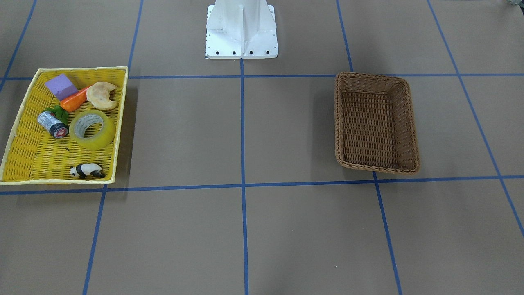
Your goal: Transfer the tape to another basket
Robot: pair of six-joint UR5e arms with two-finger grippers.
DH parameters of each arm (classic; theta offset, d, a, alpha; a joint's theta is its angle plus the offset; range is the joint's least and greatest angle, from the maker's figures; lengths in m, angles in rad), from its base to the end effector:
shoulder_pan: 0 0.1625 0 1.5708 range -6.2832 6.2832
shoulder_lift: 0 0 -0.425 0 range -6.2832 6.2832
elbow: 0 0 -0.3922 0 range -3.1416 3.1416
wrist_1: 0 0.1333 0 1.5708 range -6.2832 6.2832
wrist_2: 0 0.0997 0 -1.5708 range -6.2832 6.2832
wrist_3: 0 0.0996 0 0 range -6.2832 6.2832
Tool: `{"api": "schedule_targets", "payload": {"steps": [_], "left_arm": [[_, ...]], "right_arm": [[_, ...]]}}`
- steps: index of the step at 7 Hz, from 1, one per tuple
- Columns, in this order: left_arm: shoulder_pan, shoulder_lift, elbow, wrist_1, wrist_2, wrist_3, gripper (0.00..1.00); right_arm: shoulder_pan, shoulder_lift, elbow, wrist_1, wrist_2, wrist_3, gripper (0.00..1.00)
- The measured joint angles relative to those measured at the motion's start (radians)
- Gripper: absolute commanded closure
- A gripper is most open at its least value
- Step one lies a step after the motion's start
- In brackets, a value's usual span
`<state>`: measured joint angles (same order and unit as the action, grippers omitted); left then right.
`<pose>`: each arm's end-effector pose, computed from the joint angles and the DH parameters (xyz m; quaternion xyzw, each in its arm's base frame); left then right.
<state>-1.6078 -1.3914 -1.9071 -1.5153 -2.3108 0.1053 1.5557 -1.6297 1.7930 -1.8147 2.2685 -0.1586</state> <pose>-0.0816 -0.4154 0.5825 0.0728 0.3569 0.0501 0.9300 0.0624 -0.4562 0.6071 -0.0133 -0.3434 -0.0677 0.9367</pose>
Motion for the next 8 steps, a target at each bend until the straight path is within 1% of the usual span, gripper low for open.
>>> {"api": "schedule_targets", "payload": {"steps": [2,3,4,5,6,8], "left_arm": [[0.001,-0.006,-0.014,-0.002,-0.005,-0.005,0.01],[0.0,-0.014,-0.027,-0.009,-0.005,-0.005,0.01],[0.0,-0.026,-0.037,-0.032,-0.005,-0.005,0.01],[0.0,-0.041,-0.038,-0.081,-0.004,-0.004,0.01],[0.0,-0.058,-0.026,-0.14,-0.004,-0.004,0.01],[0.0,-0.072,0.001,-0.192,-0.008,-0.003,0.01]], "right_arm": [[-0.019,0.051,0.01,0.016,0.01,0.001,0.0],[-0.023,0.077,0.011,0.074,0.015,0.007,0.0],[-0.027,0.09,0.002,0.195,0.021,0.01,0.0],[-0.035,0.095,-0.024,0.32,0.045,0.015,0.0],[-0.044,0.098,-0.053,0.391,0.08,0.021,0.0],[-0.056,0.098,-0.089,0.455,0.173,0.029,0.0]]}}
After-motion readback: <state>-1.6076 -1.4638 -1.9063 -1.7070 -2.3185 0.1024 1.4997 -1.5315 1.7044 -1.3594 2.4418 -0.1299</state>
